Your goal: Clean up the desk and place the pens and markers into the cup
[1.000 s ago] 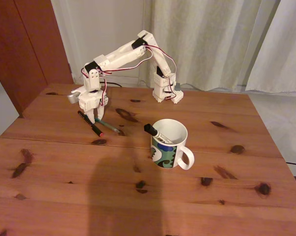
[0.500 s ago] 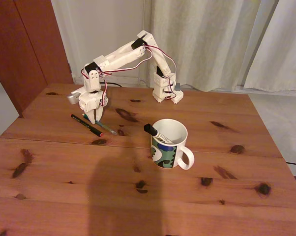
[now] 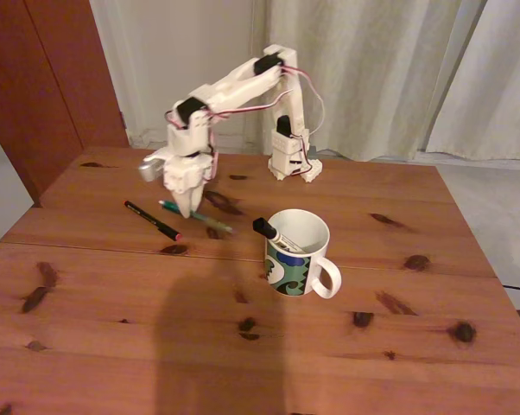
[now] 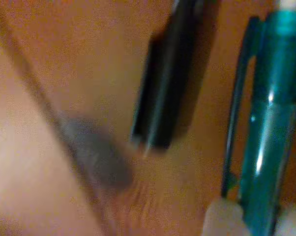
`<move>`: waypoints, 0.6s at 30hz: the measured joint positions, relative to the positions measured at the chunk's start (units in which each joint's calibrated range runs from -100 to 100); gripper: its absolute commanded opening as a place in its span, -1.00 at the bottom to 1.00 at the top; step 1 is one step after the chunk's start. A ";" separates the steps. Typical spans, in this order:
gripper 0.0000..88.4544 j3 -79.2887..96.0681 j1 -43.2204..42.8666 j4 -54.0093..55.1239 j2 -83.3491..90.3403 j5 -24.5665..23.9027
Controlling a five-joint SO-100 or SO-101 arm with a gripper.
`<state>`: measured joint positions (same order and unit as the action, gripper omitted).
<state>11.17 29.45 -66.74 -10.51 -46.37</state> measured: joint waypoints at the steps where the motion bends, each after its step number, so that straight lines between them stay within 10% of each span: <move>1: -0.97 0.93 -1.17 0.00 1.61 -0.68; 18: -0.97 4.16 -12.03 0.00 8.73 -6.40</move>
<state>15.33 17.42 -66.74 -1.78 -52.77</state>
